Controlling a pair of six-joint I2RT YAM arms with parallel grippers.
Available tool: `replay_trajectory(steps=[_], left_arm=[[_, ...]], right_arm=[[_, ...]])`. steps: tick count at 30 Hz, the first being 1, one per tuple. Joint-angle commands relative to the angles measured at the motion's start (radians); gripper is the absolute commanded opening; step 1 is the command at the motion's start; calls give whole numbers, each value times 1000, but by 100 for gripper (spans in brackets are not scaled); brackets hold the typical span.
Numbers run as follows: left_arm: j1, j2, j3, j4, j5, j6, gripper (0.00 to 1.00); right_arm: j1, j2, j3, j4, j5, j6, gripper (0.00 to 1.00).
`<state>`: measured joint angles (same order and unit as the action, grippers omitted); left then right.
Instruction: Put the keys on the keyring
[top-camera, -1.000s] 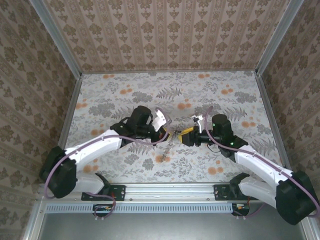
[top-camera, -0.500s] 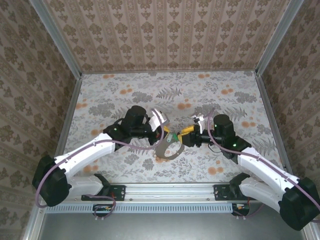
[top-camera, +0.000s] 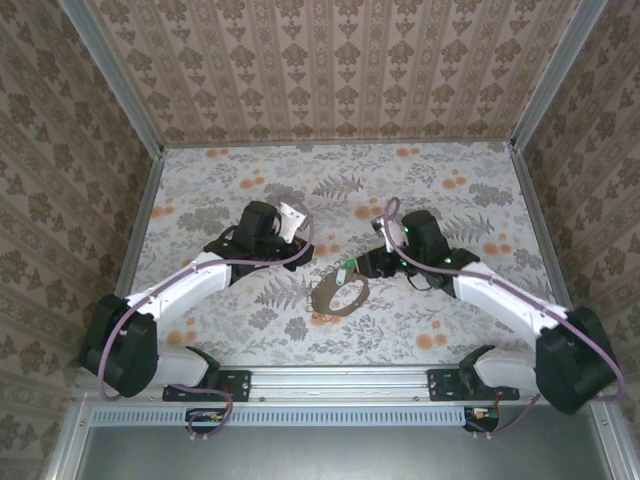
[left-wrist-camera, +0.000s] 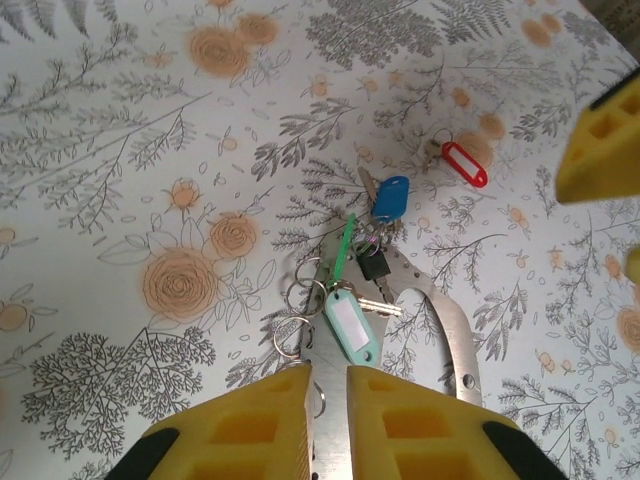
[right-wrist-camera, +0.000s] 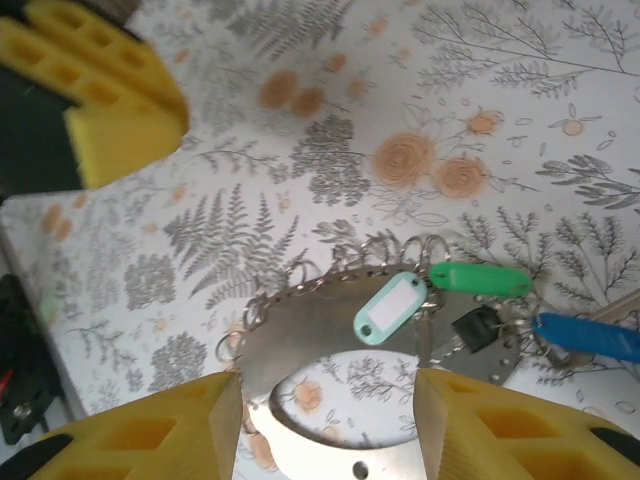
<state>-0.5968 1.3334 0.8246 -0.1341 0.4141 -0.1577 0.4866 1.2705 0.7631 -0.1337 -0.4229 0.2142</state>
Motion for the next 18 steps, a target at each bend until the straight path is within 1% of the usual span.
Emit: replay_trajectory(steps=[1, 3, 8, 12, 18], left_arm=[[21, 7, -3, -4, -16, -59, 18], [31, 8, -11, 3, -16, -69, 20], [67, 11, -42, 33, -19, -92, 24], [86, 18, -44, 29, -21, -85, 24], [116, 12, -54, 30, -37, -74, 25]], right_arm=[[21, 113, 139, -121, 43, -62, 49], [39, 227, 221, -172, 36, -79, 49], [80, 419, 382, -286, 20, -108, 47], [100, 518, 473, -360, 39, -117, 42], [113, 621, 570, -453, 83, -126, 40]])
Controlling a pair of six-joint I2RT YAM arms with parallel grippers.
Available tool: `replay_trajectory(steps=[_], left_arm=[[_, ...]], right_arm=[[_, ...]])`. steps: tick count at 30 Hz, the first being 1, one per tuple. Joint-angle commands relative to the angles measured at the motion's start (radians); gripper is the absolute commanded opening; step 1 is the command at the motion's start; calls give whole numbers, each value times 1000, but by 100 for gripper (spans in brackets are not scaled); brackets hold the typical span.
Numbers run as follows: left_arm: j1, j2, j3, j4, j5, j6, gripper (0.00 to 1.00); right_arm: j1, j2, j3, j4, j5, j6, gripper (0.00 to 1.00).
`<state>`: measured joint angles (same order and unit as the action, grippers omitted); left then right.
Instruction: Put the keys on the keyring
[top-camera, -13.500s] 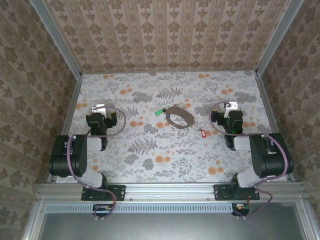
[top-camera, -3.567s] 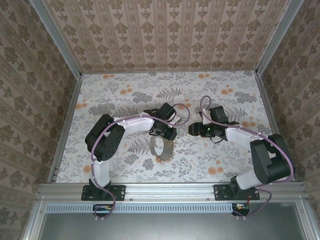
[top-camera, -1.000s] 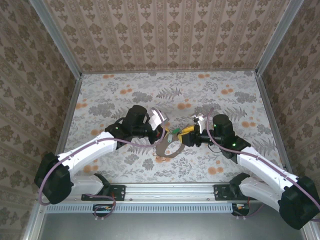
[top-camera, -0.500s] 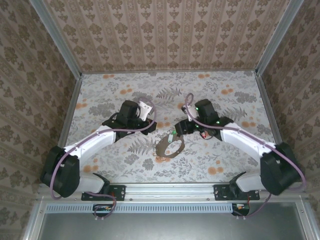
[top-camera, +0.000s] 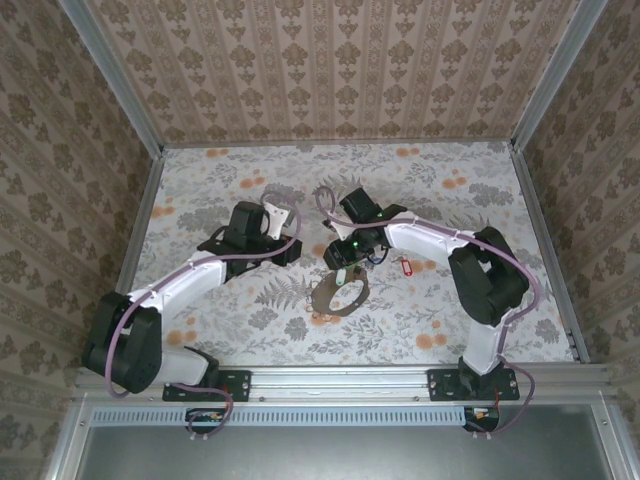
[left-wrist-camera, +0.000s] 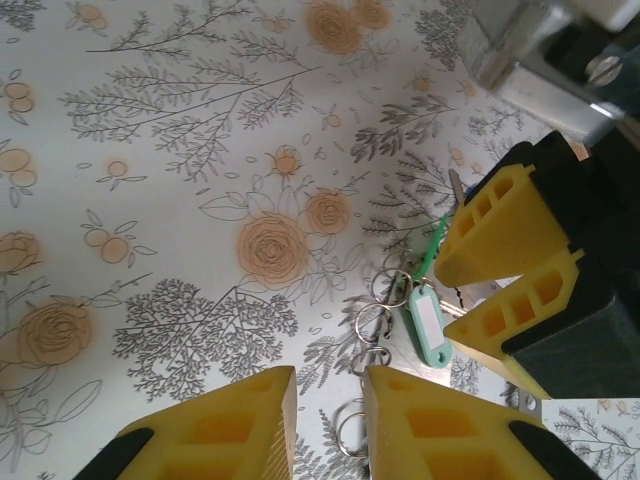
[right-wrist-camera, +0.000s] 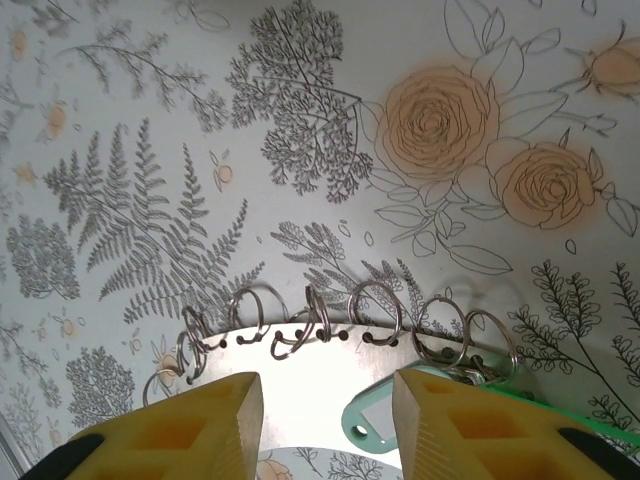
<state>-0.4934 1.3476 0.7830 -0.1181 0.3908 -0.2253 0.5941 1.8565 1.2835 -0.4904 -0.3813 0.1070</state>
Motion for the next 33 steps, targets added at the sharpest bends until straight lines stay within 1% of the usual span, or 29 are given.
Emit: replay_trajectory(steps=[1, 7, 10, 18, 26, 33], left_arm=[[16, -3, -16, 16, -11, -6, 25], [22, -8, -21, 22, -13, -1, 25], [25, -11, -23, 24, -15, 3, 25], [27, -22, -24, 26, -16, 8, 25], [32, -21, -24, 27, -15, 7, 25], [32, -17, -22, 27, -15, 7, 25]], right_arm=[[7, 50, 64, -109, 51, -20, 40], [16, 134, 142, -181, 133, -37, 39], [16, 154, 156, -186, 154, -39, 39], [18, 206, 182, -186, 148, -37, 39], [27, 211, 183, -185, 127, -40, 38], [30, 181, 175, -176, 83, -30, 33]])
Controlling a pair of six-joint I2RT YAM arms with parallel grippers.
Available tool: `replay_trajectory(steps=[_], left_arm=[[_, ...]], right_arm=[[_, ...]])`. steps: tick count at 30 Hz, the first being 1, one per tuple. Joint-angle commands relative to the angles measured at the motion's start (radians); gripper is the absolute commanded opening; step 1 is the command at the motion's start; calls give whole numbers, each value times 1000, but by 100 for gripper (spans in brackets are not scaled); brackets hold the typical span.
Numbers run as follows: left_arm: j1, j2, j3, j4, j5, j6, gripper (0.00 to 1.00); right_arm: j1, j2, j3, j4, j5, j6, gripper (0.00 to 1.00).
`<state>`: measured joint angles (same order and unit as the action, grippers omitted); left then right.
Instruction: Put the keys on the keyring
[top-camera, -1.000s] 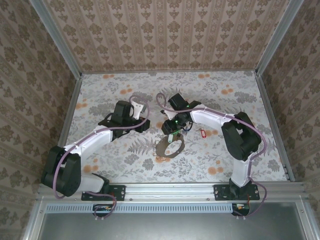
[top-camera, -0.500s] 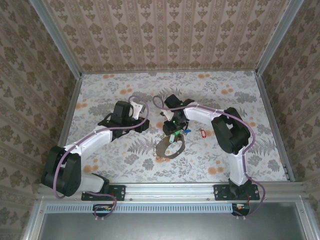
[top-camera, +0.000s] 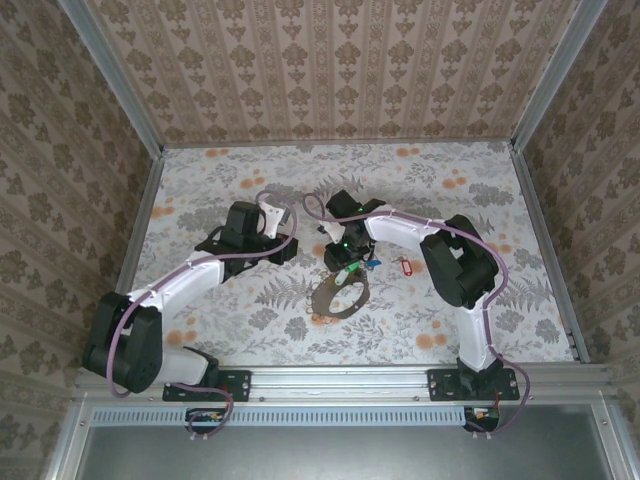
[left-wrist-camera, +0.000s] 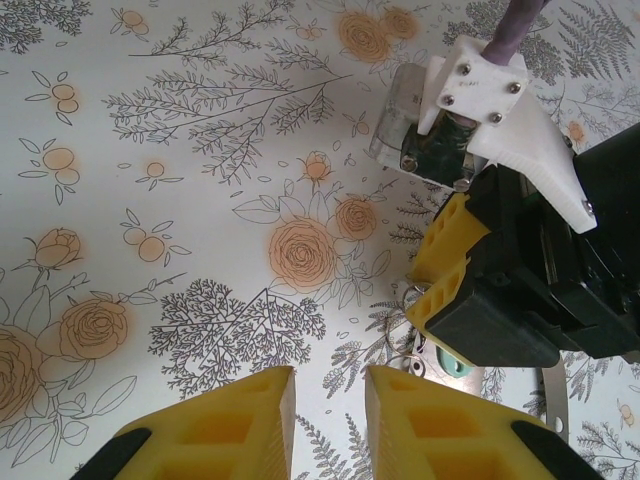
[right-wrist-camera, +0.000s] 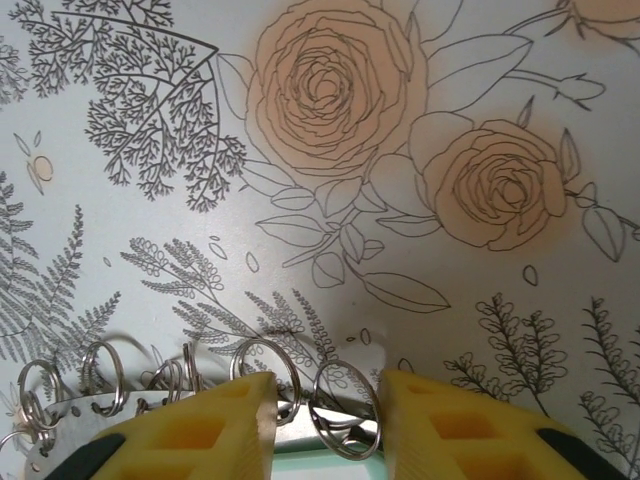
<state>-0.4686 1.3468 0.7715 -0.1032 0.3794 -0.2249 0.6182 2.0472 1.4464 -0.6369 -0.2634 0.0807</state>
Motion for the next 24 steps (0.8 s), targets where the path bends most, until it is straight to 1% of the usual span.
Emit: replay_trajectory(steps=[1, 6, 12, 20, 24], left_arm=[[7, -15, -11, 12, -3, 7, 25], [8, -21, -13, 13, -4, 6, 25], [8, -30, -15, 15, 1, 6, 25], [7, -35, -15, 20, 7, 4, 25], [7, -38, -17, 20, 9, 4, 25]], right_arm=[[7, -14, 8, -25, -43, 0, 32], [8, -33, -10, -13, -55, 11, 30], [8, -16, -18, -26, -14, 2, 27], [8, -27, -19, -22, -3, -1, 16], [8, -41, -26, -16, -6, -7, 8]])
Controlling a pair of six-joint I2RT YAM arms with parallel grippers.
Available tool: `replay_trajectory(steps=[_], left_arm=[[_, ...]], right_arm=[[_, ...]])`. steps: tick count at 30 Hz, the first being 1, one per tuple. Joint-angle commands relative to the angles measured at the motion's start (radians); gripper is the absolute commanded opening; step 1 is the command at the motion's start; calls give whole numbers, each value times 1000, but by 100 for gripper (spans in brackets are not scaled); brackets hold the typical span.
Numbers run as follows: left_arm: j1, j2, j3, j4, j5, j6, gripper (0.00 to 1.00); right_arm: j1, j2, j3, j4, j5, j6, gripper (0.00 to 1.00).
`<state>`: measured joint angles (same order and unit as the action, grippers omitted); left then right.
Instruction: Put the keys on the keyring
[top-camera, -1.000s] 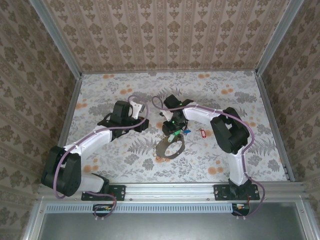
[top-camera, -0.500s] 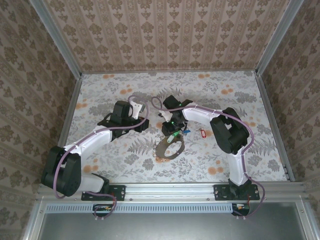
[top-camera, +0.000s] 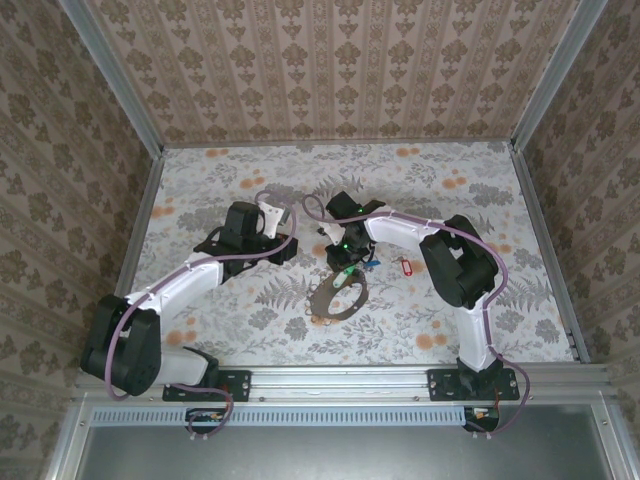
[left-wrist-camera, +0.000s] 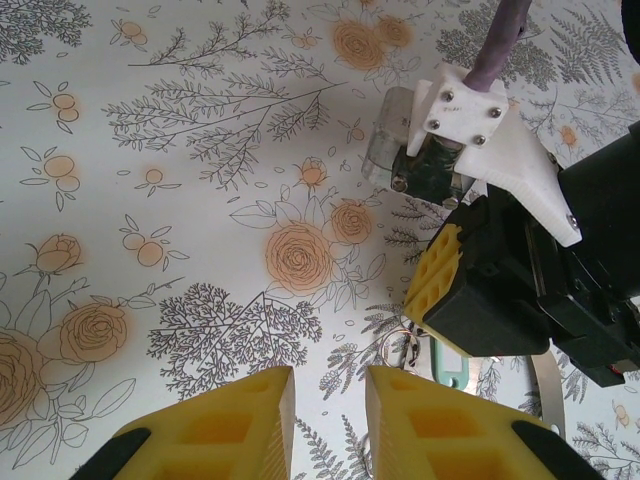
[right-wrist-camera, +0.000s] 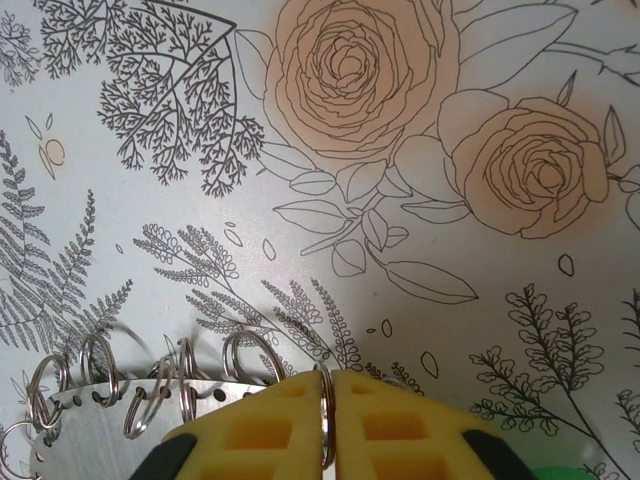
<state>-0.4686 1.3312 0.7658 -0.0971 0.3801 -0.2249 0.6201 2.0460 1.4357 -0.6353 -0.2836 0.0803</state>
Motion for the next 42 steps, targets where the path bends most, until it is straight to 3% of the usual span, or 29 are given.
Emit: replay_trajectory(steps=[1, 3, 12, 21, 30, 42], left_arm=[[7, -23, -11, 14, 8, 4, 25], [8, -25, -11, 16, 12, 1, 25], [8, -90, -25, 26, 37, -14, 25], [4, -289, -64, 40, 99, -34, 25], [-96, -515, -104, 150, 253, -27, 23], [-129, -606, -43, 182, 482, -13, 17]], right_arm=[[6, -51, -24, -6, 7, -8, 6], [8, -93, -55, 39, -14, -18, 0], [61, -382, -218, 262, -108, -160, 0], [81, -717, -466, 687, -312, -173, 0], [79, -823, -506, 856, -457, -127, 0], [78, -905, -509, 953, -591, -113, 0]])
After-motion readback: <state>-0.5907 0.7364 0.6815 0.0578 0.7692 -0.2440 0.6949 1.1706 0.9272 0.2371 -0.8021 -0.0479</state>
